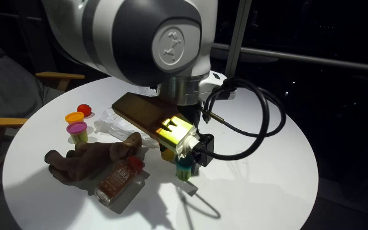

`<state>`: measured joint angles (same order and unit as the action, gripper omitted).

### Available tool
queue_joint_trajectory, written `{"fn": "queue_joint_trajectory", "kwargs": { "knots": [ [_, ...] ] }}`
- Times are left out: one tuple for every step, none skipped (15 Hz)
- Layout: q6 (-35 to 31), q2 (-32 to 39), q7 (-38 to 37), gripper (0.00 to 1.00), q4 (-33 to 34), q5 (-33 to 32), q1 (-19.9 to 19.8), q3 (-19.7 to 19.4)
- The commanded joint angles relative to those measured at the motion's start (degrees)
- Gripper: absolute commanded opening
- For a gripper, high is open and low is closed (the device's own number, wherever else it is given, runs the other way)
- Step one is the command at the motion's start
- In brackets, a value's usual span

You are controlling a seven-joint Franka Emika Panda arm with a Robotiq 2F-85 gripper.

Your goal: Place the containers, strawberry toy and deer toy inside the white plastic bag

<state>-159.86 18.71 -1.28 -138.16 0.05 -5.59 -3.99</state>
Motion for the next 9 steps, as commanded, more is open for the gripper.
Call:
{"fn": "queue_joint_trajectory", "kwargs": {
  "knots": [
    [-0.01, 3.96, 0.42, 1.0, 4.61, 2.34, -0.56, 0.69],
    [-0.05, 4.88, 0.09, 1.0, 5.6, 2.34, -0.42, 0.45],
    [0.03, 5.73, -0.14, 1.0, 6.44, 2.06, -0.26, 0.07],
    [0.66, 6.65, -0.23, 1.0, 7.56, 2.27, -0.36, 0.13],
    [0.82, 7.28, -0.31, 1.0, 8.25, 2.34, -0.42, 0.11],
    [1.0, 7.81, -0.39, 1.0, 8.93, 2.43, -0.48, 0.11],
    [1.03, 8.2, -0.46, 1.0, 9.34, 2.35, -0.51, -0.03],
    [1.09, 8.29, -0.5, 1.0, 9.51, 2.24, -0.52, -0.17],
    [1.19, 7.79, -0.06, 1.0, 9.16, 2.63, -0.98, 0.2]
  ]
}}
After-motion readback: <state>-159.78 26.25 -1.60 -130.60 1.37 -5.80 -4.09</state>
